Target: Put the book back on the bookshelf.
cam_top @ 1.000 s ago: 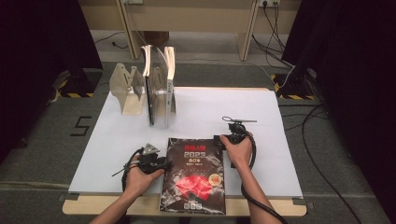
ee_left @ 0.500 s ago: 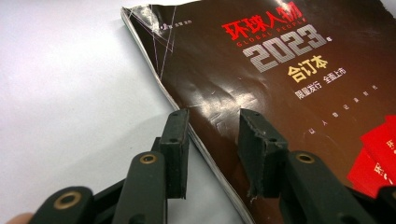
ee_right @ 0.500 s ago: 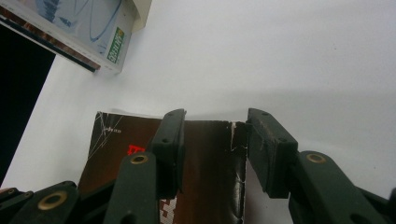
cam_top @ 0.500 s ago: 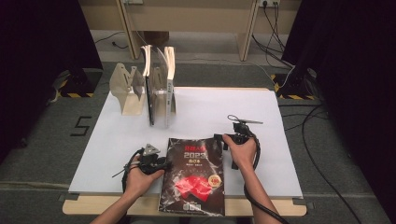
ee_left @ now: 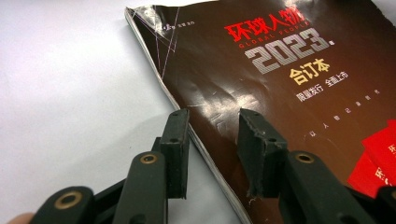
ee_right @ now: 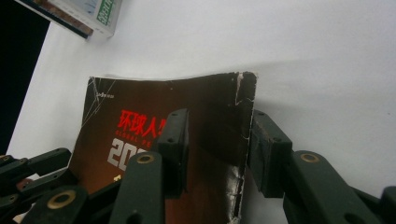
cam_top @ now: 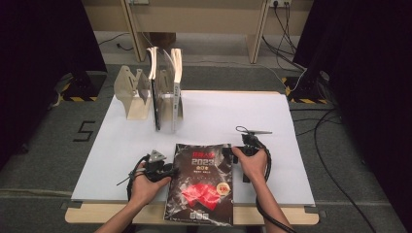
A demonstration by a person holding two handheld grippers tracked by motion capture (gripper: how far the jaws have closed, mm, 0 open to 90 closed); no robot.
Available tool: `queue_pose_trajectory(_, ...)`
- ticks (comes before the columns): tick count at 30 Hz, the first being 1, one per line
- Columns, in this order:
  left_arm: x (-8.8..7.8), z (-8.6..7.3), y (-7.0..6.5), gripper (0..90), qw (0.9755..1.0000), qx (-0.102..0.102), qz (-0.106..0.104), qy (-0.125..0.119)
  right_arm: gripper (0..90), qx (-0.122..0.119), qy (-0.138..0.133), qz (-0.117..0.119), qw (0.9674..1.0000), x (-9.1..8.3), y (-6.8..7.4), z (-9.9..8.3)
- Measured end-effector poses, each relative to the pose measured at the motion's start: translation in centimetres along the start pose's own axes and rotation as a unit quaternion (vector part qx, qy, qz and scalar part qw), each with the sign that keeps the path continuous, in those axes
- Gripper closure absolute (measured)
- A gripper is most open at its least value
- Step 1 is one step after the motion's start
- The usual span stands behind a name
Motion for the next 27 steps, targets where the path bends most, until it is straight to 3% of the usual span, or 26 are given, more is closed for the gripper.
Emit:
queue_pose_trajectory(9,0.0,0.0,0.0,63.7,1.0000,-0.001,0.000,-0.001,67.4,-0.010,0.022,-0.002,0.9997,0.4,0.0,-0.7)
queue_pose_trajectory(17,0.0,-0.1,0.0,63.2,1.0000,0.000,-0.002,-0.004,83.7,-0.012,0.025,0.021,0.9994,-0.9,0.7,-0.5)
queue_pose_trajectory(22,-0.4,-0.4,-0.1,60.9,0.9994,-0.013,-0.027,-0.014,87.1,-0.005,0.007,0.050,0.9987,-2.3,1.4,-0.4)
queue_pose_trajectory(27,-1.4,0.2,0.0,56.0,0.9983,-0.019,-0.035,-0.043,87.3,-0.010,-0.024,0.050,0.9984,-3.9,2.2,0.0)
Point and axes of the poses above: each handheld gripper's, and its own axes: x roughly forward along the jaws, z roughly out of its top, y roughly to its left, the point moved 4 cm from there along x, roughly forward along the jaws, and after that the axes turned 8 degrees about y, right-handed, at the moved point
